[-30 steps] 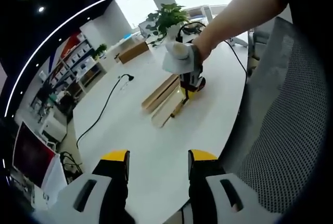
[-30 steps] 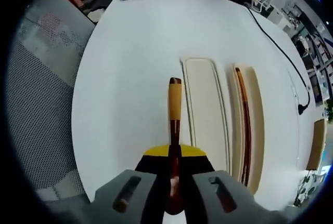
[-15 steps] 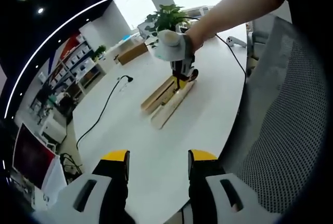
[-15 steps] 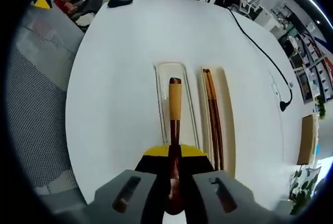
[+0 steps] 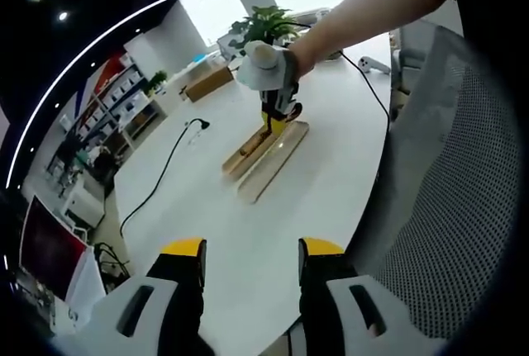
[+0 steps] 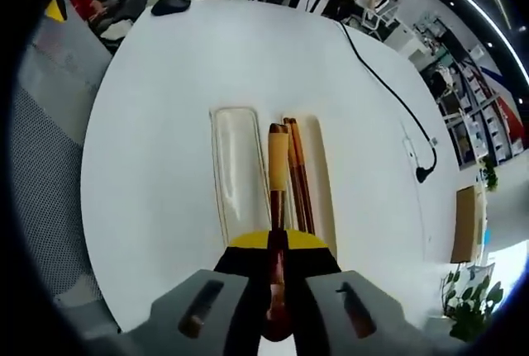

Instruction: Arrange the utensils inside the cutlery case until each visible utensil rests in its matching compartment.

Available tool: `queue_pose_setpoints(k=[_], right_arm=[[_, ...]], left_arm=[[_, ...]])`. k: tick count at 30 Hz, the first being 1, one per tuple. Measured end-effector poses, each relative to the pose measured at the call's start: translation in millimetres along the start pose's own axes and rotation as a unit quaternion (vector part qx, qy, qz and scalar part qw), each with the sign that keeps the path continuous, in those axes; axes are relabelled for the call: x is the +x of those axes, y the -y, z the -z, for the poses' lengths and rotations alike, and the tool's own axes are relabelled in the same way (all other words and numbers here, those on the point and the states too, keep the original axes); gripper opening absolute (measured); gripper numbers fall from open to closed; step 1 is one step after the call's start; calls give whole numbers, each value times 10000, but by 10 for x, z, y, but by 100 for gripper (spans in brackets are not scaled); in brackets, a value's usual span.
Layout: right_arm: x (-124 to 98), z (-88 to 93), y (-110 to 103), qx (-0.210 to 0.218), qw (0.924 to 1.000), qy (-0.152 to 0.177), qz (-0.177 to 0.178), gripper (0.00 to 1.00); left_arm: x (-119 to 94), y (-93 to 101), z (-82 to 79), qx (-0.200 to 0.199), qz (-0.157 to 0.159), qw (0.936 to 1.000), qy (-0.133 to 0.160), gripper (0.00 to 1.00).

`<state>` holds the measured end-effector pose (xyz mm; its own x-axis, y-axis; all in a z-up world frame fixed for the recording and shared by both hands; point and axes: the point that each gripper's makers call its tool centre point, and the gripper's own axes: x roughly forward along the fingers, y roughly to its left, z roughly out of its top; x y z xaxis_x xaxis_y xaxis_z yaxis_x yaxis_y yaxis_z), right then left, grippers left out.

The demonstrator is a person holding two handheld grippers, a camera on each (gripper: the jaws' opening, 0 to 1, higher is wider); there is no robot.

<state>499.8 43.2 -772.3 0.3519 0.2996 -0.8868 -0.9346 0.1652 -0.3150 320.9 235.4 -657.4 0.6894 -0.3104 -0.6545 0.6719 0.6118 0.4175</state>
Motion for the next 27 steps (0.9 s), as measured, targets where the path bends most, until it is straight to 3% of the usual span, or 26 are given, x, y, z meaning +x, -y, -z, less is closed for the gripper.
queue_pose_setpoints(k=[6,8,15,27], right_arm=[[15,3,143,-44,9995,14,304,0],[16,31,237,-366,9977,-139,544,0],[71,64,297,-528,9963,-211,651,0],[199,135,360,-362,9958,-323,779,0]], left_arm=[[-1,-12,9,-31,-20,10000,-3,46],[-4,-24,6,-54,-38,10000,14,46],[3,-30,13,-97,-26,9999,12,46],[4,-36,22,-151,-27,9999,-5,46]])
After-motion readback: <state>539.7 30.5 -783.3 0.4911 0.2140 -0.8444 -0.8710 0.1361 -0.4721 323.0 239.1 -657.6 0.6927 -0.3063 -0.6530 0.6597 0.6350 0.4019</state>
